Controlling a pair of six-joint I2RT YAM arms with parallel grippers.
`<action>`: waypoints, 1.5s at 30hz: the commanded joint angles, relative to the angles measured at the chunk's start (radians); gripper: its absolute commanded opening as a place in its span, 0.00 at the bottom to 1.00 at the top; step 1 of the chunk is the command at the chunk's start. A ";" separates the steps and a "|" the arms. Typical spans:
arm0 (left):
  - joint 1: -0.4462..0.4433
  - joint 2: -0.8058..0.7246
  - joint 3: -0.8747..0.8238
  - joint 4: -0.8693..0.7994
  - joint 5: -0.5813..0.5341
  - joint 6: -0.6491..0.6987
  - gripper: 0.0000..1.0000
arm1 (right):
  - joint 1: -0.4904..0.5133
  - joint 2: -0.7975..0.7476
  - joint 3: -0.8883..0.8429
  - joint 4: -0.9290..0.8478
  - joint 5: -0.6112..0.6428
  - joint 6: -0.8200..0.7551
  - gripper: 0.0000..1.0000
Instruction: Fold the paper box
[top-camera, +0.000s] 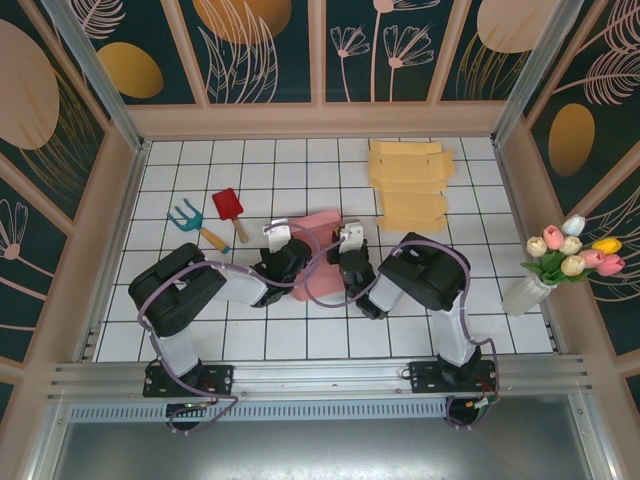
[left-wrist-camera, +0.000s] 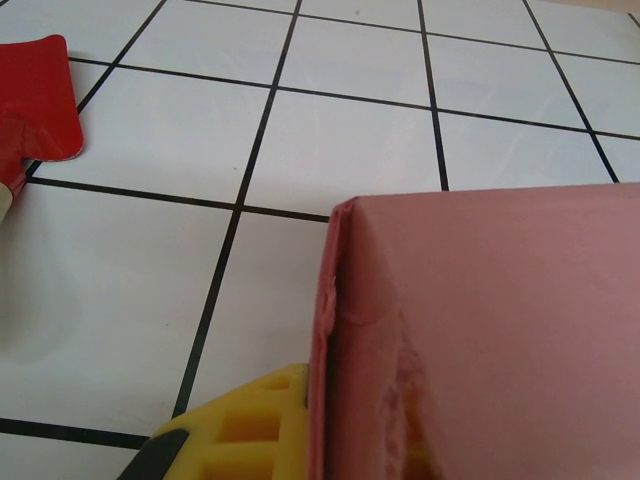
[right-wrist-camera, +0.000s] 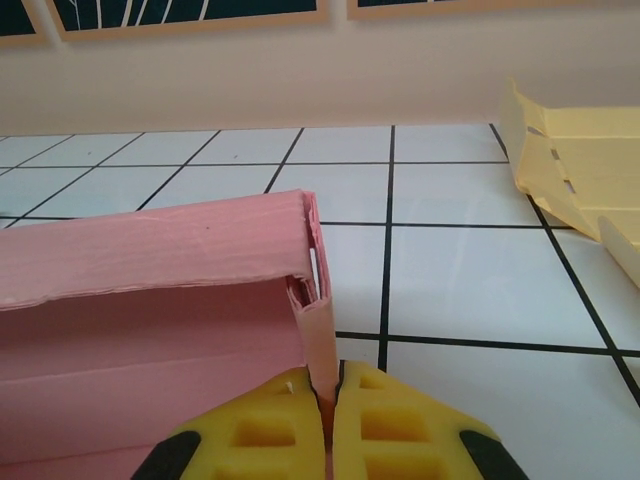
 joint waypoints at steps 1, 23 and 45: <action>-0.007 0.034 0.023 -0.053 0.073 -0.051 0.00 | 0.020 0.034 0.023 0.029 -0.013 -0.001 0.10; -0.009 0.097 0.105 -0.091 0.102 -0.060 0.00 | 0.036 -0.010 0.018 -0.046 -0.007 -0.025 0.31; -0.008 0.083 0.122 -0.121 0.095 -0.035 0.00 | 0.038 -0.233 -0.149 -0.179 -0.161 0.033 0.53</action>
